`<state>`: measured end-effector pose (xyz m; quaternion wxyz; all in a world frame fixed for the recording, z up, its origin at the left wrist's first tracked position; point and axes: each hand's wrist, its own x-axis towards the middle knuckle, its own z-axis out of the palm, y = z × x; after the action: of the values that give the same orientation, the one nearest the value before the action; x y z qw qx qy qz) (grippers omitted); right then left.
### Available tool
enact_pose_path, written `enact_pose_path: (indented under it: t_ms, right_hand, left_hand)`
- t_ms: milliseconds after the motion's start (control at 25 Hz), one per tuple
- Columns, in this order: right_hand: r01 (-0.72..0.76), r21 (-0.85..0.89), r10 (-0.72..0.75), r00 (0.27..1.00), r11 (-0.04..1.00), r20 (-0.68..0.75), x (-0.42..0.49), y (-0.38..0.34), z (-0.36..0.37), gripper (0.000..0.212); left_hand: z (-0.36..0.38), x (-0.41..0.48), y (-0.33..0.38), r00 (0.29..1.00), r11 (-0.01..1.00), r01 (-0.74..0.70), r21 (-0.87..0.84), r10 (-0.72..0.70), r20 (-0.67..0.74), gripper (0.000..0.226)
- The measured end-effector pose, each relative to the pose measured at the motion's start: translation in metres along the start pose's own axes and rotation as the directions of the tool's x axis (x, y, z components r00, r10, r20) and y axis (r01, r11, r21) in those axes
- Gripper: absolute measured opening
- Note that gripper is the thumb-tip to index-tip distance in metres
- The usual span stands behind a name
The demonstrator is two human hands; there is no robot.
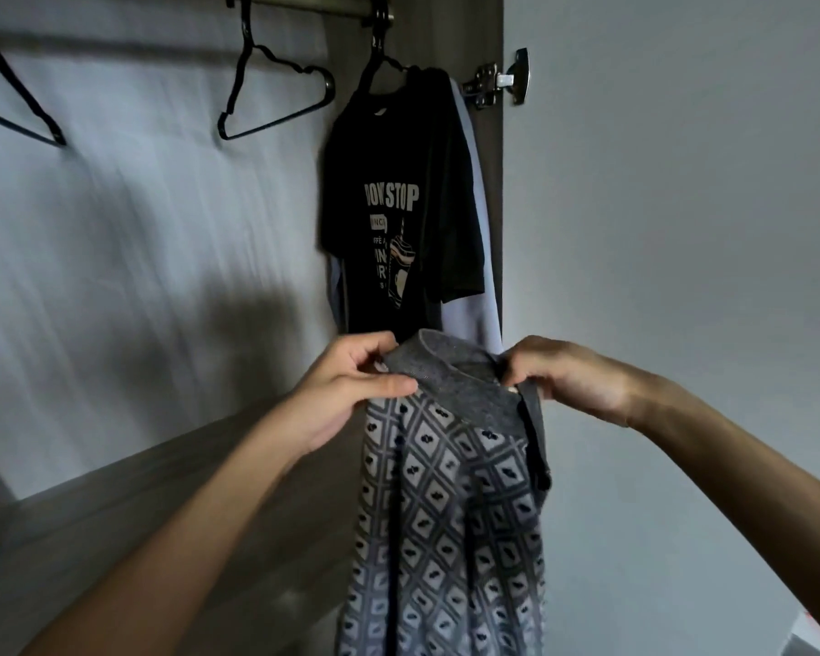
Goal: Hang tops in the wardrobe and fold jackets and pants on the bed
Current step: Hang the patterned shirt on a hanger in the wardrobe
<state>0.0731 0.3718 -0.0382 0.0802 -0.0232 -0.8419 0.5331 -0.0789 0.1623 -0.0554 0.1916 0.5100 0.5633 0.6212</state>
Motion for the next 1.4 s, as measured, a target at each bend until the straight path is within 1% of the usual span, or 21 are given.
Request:
enact_pose_path:
  t_ms: [80,160,240,280,320,440,520,560,600,680,720,840,920,1040,1120,1200,1240,1280,1320,1360,1400]
  right_hand:
    - [0.066,-0.152,-0.06,0.997,0.986,0.041,0.003,0.007,0.007,0.017]
    - [0.039,-0.307,-0.029,0.999,0.951,0.037,0.011,0.023,0.018,0.005]
    - [-0.045,-0.639,0.01,0.998,0.768,-0.058,0.019,0.045,0.031,0.013]
    - [-0.096,-0.716,0.042,0.995,0.692,-0.093,0.022,0.057,0.037,0.008]
    - [-0.112,-0.723,0.049,0.993,0.682,-0.107,0.025,0.069,0.042,0.007]
    - [-0.123,-0.42,0.109,0.992,0.899,-0.058,0.032,0.079,0.044,0.008]
    - [-0.129,-0.275,0.124,0.992,0.953,-0.035,0.038,0.074,0.042,0.015]
    - [-0.11,-0.181,0.108,0.994,0.977,-0.022,0.041,0.074,0.038,0.018]
    - [-0.113,0.02,0.113,0.993,0.993,0.022,0.041,0.071,0.039,0.014]
    - [-0.18,0.431,0.158,0.984,0.884,0.087,0.044,0.067,0.038,0.017]
    - [-0.22,0.535,0.182,0.976,0.816,0.123,0.044,0.064,0.037,0.026]
    - [-0.198,0.657,0.127,0.98,0.727,0.155,0.053,0.053,0.033,0.053]
    - [-0.163,0.659,0.059,0.983,0.734,0.176,0.057,0.054,0.025,0.074]
    - [-0.113,0.535,-0.019,0.972,0.837,0.234,0.064,0.061,0.008,0.078]
    - [-0.035,0.409,-0.054,0.977,0.912,0.205,0.069,0.059,0.009,0.057]
    - [0.13,0.179,-0.148,0.985,0.975,0.091,0.076,0.051,0.019,0.025]
    - [0.198,0.048,-0.2,0.979,0.979,0.027,0.078,0.048,0.025,0.021]
    - [0.257,-0.088,-0.262,0.964,0.962,-0.048,0.08,0.047,0.029,0.025]
    - [0.288,-0.242,-0.327,0.935,0.927,-0.14,0.081,0.047,0.032,0.03]
    - [0.29,-0.4,-0.403,0.885,0.869,-0.234,0.082,0.047,0.033,0.032]
    - [0.273,-0.534,-0.485,0.819,0.8,-0.307,0.084,0.046,0.034,0.029]
  left_hand:
    - [0.003,0.003,0.016,0.993,0.973,-0.105,0.204,0.113,-0.027,0.043]
    - [0.007,0.006,0.03,0.98,0.872,-0.192,0.451,0.195,0.041,0.043]
    - [0.001,0.006,0.04,0.969,0.767,-0.226,0.6,0.239,0.059,0.045]
    - [-0.004,0.004,0.044,0.967,0.741,-0.208,0.638,0.254,0.021,0.045]
    - [-0.013,0.004,0.046,0.965,0.725,-0.17,0.668,0.26,-0.037,0.046]
    - [-0.041,0.0,0.052,0.978,0.702,-0.015,0.712,0.159,-0.136,0.051]
    - [-0.057,-0.011,0.056,0.987,0.749,0.159,0.643,-0.108,-0.117,0.058]
    - [-0.065,-0.019,0.058,0.955,0.765,0.287,0.576,-0.274,-0.112,0.07]
    - [-0.074,-0.029,0.057,0.905,0.77,0.412,0.487,-0.407,-0.123,0.084]
    - [-0.092,-0.046,0.047,0.817,0.771,0.575,0.274,-0.561,-0.134,0.101]
    - [-0.1,-0.053,0.041,0.79,0.765,0.612,0.2,-0.603,-0.112,0.098]
    - [-0.114,-0.07,0.033,0.777,0.77,0.626,0.123,-0.63,-0.011,0.062]
    - [-0.123,-0.081,0.031,0.783,0.782,0.61,0.131,-0.619,0.051,0.055]
    - [-0.135,-0.094,0.026,0.804,0.8,0.59,0.106,-0.595,0.017,0.067]
    - [-0.137,-0.099,0.026,0.804,0.801,0.592,0.09,-0.595,0.009,0.072]
    - [-0.134,-0.099,0.028,0.8,0.803,0.588,0.101,-0.595,0.073,0.065]
    - [-0.132,-0.097,0.028,0.803,0.803,0.582,0.127,-0.592,0.064,0.061]
    - [-0.13,-0.094,0.027,0.831,0.812,0.546,0.205,-0.556,-0.013,0.053]
    - [-0.131,-0.09,0.024,0.878,0.788,0.475,0.391,-0.457,-0.145,0.039]
    - [-0.135,-0.087,0.02,0.922,0.648,0.388,0.656,-0.26,-0.288,0.033]
    - [-0.138,-0.085,0.015,0.928,0.42,0.342,0.841,-0.011,-0.372,0.042]
